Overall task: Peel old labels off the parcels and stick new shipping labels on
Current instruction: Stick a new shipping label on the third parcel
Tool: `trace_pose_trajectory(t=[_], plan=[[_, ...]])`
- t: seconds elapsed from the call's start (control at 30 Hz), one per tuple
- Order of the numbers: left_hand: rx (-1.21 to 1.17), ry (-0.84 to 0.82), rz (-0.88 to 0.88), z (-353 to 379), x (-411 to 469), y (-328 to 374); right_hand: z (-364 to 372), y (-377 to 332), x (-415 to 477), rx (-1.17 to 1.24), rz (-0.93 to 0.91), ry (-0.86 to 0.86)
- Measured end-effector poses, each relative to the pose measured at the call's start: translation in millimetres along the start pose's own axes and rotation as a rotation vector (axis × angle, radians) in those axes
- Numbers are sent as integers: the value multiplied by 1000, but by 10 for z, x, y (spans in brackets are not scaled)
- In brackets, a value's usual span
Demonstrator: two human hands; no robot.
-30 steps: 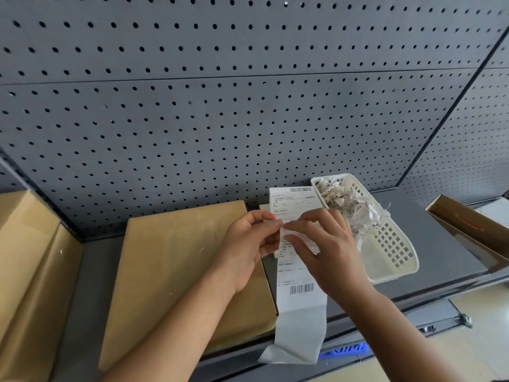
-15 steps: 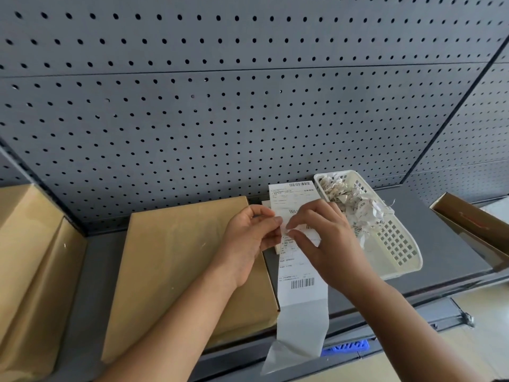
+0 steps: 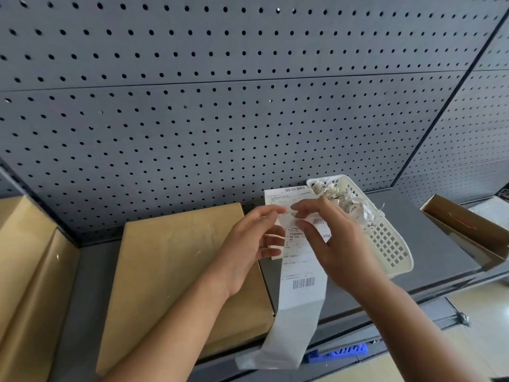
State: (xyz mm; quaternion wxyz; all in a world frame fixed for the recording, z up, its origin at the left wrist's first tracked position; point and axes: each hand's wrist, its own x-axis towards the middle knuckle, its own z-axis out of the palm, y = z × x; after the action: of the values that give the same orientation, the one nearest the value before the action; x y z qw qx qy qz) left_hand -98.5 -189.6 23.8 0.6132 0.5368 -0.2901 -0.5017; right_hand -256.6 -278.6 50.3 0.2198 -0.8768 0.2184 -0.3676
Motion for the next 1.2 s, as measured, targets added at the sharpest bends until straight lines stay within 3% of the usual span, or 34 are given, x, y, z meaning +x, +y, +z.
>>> trace_pose_trajectory(t=[0.3, 0.47, 0.63, 0.8, 1.0, 1.2], plan=[[-139, -62, -79, 39, 2, 15, -24, -7, -7, -17, -9, -10], [-57, 6, -78, 87, 23, 5, -35, -44, 1, -7, 10, 9], [377, 113, 16, 82, 49, -30, -61, -102, 30, 25, 3, 38], [785, 33, 86, 85, 86, -22, -94, -181, 93, 33, -14, 105], [876, 93, -150, 264, 49, 136, -133, -273, 176, 56, -66, 148], [1482, -65, 71, 317, -35, 141, -180, -355, 223, 62, -128, 185]])
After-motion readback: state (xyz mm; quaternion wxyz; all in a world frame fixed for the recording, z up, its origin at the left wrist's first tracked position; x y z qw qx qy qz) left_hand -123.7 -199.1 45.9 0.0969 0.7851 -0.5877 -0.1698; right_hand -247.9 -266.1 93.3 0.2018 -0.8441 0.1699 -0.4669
